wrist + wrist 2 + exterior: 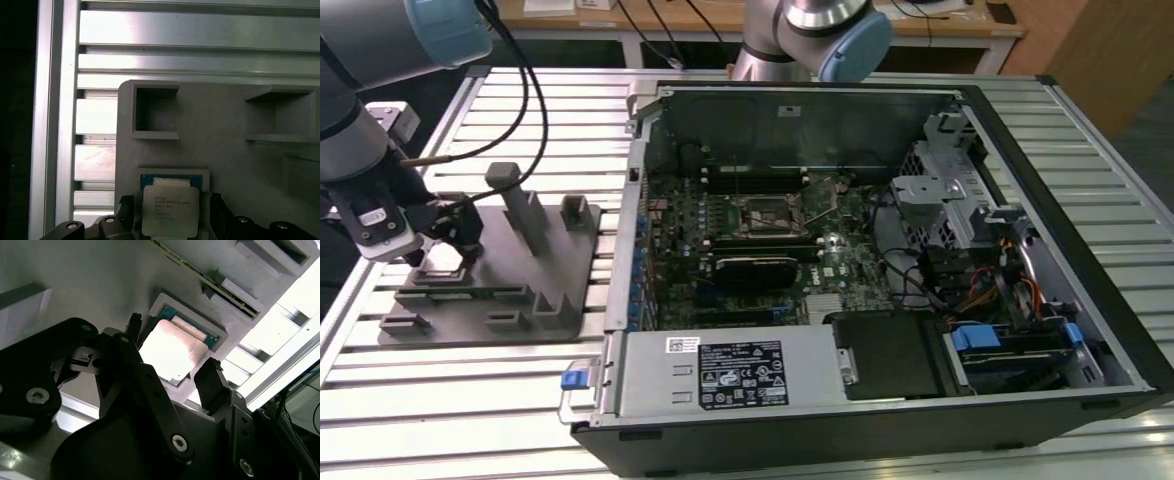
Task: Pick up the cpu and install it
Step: 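Pick up the cpu and move it towards the insertion slot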
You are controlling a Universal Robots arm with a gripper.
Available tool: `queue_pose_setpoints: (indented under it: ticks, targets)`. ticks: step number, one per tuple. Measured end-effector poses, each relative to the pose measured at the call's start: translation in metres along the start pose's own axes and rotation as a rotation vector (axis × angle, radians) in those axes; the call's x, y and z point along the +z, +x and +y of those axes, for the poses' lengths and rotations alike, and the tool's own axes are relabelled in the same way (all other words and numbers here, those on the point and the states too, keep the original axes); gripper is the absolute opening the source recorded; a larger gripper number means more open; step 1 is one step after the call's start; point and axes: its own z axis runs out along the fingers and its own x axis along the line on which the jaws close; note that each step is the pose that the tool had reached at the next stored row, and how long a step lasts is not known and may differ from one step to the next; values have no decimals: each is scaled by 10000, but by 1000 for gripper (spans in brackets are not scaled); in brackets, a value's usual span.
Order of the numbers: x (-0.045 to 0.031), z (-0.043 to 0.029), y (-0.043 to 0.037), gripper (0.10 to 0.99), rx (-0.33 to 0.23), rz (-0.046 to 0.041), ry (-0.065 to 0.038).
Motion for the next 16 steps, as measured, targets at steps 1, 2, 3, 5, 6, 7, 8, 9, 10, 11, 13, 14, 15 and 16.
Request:
queue_pose_setpoints:
  ticks: [1, 2, 3, 5, 6, 7, 8, 9, 10, 11, 13, 14, 15, 16]
  targets:
    - [6, 1, 5, 706, -2, 0, -1]
    - [11, 2, 9, 706, -3, -1, 0]
    - [14, 2, 11, 706, -3, -1, 0]
    - [19, 2, 14, 706, -3, 1, 1]
    - [18, 3, 15, 706, -2, 3, 1]
    - [19, 3, 15, 706, -3, 3, 1]
    - [19, 3, 15, 706, -3, 2, 1]
    - [20, 3, 15, 706, -2, 1, 1]
    - [20, 3, 15, 706, -2, 1, 1]
    - [20, 3, 15, 706, -2, 2, 1]
    - [20, 3, 15, 690, -2, 1, 1]
    - [20, 3, 15, 620, -3, 1, 1]
    - [20, 3, 15, 620, -2, 1, 0]
    - [21, 3, 15, 620, -2, 0, 0]
